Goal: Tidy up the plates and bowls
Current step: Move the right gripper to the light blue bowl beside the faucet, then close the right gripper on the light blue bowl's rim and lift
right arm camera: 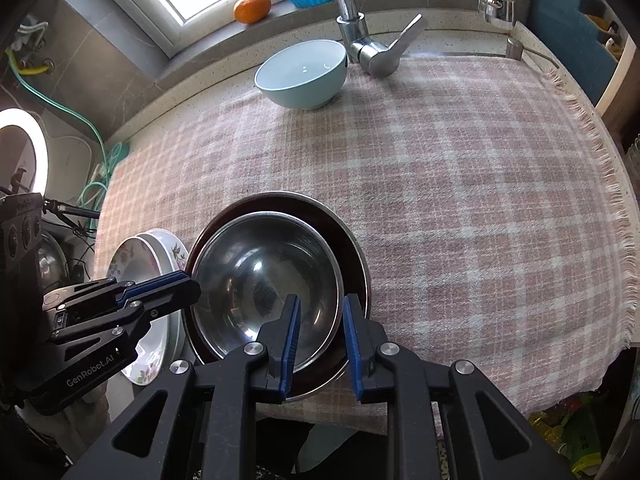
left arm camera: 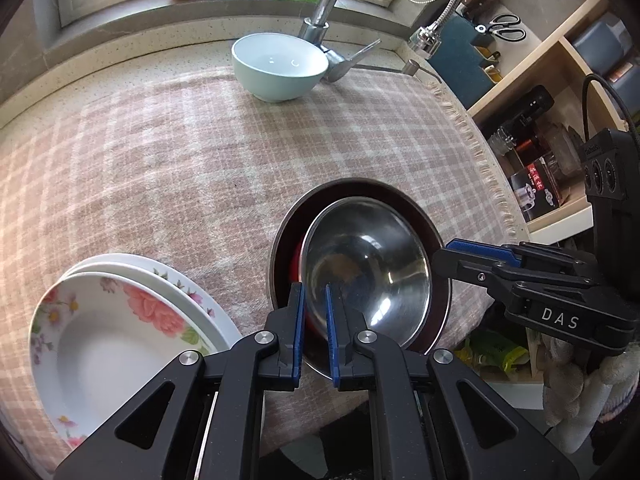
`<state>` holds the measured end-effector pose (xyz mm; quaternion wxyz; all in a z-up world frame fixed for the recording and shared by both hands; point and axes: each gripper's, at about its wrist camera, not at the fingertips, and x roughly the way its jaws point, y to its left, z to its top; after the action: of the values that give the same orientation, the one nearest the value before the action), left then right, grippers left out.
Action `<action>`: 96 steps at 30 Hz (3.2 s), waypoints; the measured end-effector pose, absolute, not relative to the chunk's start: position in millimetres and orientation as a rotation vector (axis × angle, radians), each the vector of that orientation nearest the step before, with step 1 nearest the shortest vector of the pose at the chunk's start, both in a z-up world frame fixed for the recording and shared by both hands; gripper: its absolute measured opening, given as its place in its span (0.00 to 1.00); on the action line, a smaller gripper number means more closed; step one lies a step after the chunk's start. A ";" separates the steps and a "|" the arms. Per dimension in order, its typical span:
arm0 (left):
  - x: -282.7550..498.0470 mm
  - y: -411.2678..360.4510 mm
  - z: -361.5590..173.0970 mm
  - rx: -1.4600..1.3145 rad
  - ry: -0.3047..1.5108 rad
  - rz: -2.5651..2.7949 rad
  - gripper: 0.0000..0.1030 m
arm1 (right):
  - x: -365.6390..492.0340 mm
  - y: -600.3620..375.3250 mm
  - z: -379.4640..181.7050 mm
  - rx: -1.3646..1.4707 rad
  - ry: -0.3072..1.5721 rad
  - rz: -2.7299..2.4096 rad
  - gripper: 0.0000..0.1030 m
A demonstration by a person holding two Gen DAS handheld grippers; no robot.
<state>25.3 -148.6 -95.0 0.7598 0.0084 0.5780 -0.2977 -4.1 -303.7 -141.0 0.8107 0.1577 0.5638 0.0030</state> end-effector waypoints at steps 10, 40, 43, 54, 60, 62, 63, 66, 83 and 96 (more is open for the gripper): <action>48.6 -138.1 -65.1 -0.054 1.179 -0.636 0.08 | 4.4 -314.7 -110.8 0.364 1.120 0.013 0.20; 94.2 -122.4 -58.8 -0.041 1.116 -0.521 0.08 | 45.5 -336.4 -94.4 0.341 1.018 0.019 0.20; 99.5 -119.4 -62.2 -0.057 1.127 -0.519 0.09 | 46.6 -341.9 -92.1 0.350 0.986 0.001 0.20; 131.4 -118.1 -68.0 -0.060 1.134 -0.490 0.09 | 68.2 -365.9 -84.5 0.396 0.938 0.004 0.34; 157.6 -124.5 -70.3 -0.078 1.137 -0.485 0.14 | 87.5 -370.2 -80.6 0.380 0.929 0.000 0.34; 165.7 -128.8 -72.5 -0.079 1.141 -0.486 0.14 | 96.6 -369.1 -82.1 0.369 0.931 0.001 0.34; 169.7 -131.0 -73.7 -0.081 1.144 -0.488 0.14 | 101.4 -368.7 -83.8 0.369 0.935 0.004 0.34; 180.5 -137.4 -78.4 -0.089 1.157 -0.489 0.14 | 116.2 -368.2 -92.1 0.375 0.962 0.004 0.34; 232.0 -167.0 -111.6 -0.147 1.240 -0.499 0.14 | 174.0 -382.9 -136.9 0.586 1.026 0.005 0.23; 253.3 -177.8 -128.0 -0.132 1.260 -0.489 0.14 | 196.9 -385.1 -158.1 0.651 1.054 -0.018 0.21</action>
<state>253.3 -177.8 -128.0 0.7783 -0.0608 0.5826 -0.2260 196.9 -385.1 -158.1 0.8143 0.3050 0.4938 -0.0084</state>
